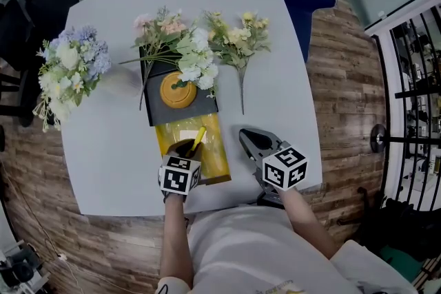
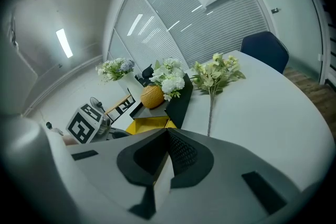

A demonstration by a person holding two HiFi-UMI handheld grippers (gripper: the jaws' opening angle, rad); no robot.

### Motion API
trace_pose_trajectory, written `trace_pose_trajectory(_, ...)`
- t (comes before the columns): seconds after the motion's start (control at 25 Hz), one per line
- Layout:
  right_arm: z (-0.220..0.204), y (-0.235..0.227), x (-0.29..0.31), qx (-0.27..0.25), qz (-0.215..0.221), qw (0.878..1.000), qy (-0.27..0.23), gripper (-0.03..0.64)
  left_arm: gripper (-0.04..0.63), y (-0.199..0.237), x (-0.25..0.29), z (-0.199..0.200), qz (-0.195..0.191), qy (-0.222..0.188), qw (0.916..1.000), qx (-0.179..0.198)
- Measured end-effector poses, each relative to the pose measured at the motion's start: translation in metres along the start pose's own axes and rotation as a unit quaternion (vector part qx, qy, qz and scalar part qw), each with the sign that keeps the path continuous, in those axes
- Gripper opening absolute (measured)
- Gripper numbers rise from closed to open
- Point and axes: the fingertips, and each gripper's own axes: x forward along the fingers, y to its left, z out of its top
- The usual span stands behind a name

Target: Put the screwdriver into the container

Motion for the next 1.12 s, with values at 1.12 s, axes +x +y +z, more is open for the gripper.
trace_pose_trajectory(1.12,0.021,0.047,-0.057,-0.099,-0.033,0.993,-0.055,0.015,0.06,-0.014,-0.082,0.034,0.046,-0.133,0.99,-0.009)
